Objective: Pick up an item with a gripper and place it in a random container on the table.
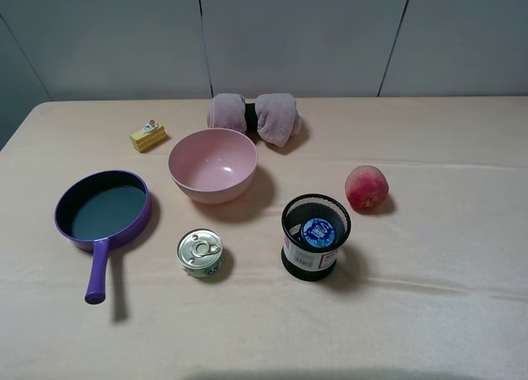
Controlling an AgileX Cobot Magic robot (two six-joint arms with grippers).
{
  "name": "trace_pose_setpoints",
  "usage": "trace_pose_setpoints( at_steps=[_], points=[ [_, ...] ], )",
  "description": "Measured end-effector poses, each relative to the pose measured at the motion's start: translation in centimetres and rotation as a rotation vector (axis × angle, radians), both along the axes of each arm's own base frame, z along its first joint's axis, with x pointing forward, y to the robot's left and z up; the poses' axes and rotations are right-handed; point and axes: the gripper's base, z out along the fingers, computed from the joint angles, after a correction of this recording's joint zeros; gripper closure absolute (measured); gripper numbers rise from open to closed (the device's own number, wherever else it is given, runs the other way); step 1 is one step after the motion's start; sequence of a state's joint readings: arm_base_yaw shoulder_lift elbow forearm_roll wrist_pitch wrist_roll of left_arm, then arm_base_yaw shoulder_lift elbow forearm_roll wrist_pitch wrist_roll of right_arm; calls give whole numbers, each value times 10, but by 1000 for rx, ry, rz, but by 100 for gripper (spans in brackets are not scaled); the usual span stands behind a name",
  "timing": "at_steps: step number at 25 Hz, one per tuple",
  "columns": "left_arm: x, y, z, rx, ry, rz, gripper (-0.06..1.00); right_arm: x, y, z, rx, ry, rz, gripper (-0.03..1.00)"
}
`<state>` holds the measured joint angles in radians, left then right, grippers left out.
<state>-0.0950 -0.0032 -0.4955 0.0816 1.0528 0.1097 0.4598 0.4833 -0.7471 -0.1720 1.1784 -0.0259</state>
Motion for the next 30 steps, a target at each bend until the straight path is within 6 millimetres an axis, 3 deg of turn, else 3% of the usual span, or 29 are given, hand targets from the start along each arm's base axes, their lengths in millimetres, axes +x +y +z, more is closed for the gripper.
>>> trace_pose_setpoints(
  at_steps=[15, 30],
  points=[
    [0, 0, 0, 0, 0, 0, 4, -58, -18, -47, 206, -276, -147, 27],
    [0, 0, 0, 0, 0, 0, 4, -61, -16, -50, 236, -326, -139, 27]
  ],
)
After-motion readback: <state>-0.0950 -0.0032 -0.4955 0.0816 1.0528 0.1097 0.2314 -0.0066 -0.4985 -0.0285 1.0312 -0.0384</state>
